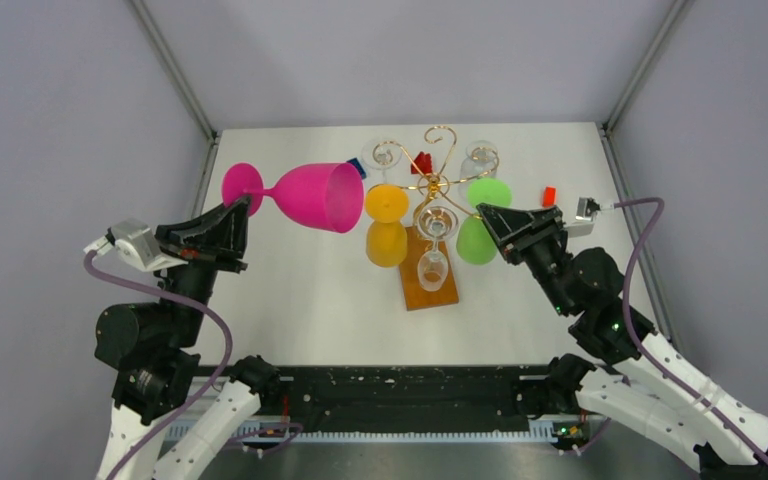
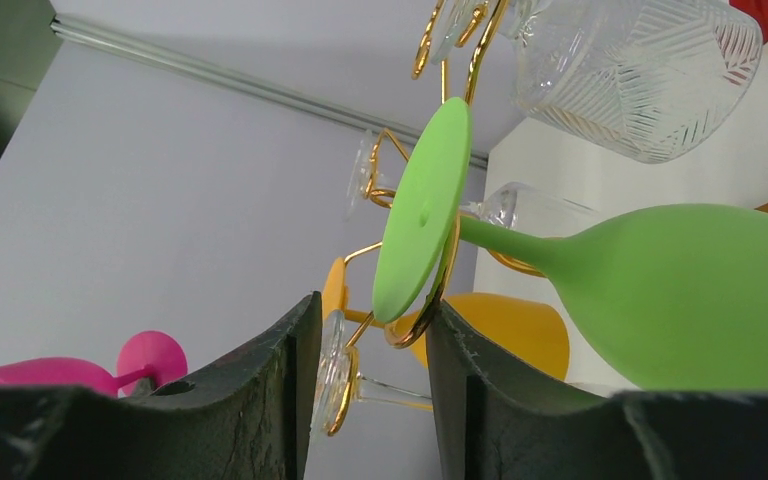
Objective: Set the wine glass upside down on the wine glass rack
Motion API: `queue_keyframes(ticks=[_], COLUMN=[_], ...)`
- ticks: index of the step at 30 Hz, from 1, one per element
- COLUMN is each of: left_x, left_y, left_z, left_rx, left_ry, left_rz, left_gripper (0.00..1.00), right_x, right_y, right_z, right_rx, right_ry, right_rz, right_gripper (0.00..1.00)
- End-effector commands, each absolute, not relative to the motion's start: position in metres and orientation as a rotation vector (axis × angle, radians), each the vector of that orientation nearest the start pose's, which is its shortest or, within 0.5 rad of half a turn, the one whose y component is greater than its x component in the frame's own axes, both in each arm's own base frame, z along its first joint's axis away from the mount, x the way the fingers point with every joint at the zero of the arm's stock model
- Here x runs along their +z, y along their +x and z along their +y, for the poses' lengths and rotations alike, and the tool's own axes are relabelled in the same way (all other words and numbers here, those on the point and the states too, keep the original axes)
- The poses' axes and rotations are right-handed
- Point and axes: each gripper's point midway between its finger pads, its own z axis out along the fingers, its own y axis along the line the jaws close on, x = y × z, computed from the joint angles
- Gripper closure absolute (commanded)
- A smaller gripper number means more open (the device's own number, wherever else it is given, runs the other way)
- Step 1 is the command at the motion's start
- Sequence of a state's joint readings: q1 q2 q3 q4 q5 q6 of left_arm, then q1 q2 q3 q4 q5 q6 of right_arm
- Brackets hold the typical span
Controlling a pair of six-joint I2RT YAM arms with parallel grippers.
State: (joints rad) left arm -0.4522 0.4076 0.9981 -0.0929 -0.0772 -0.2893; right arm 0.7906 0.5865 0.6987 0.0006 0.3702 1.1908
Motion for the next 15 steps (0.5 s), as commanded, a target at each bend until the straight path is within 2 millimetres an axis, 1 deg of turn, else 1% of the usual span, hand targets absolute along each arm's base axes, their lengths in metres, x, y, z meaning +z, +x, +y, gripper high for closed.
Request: queue_keyframes(ticks=[1,3,10,15], left_x=[0.493,0.493,0.494,0.494], left_y=[0.166,0.166,0.167,0.167], left_z=[-0.075,-0.075,-0.074,-0.074], left_rx=[-0.622,-0.621,-0.614,-0.61], left_ry=[-0.002,-0.002,-0.004,-0.003], left_rz=[1.069,1.069,1.07,1.069], left_gripper=[1.0,1.0,1.0,1.0], right_x=[0.389,0.389,0.381,0.376], right_y=[0.214,0.215,0.215,0.216], right_z=[0.184,0.185,0.187,0.187], right_rx=[1.417,1.417,1.418,1.417], right_ry=[0.617,0.616,0.619,0.627], right_rz=[1.385,1.385,1.396,1.405], right_gripper=[0.58,0.57,0.48,0.46])
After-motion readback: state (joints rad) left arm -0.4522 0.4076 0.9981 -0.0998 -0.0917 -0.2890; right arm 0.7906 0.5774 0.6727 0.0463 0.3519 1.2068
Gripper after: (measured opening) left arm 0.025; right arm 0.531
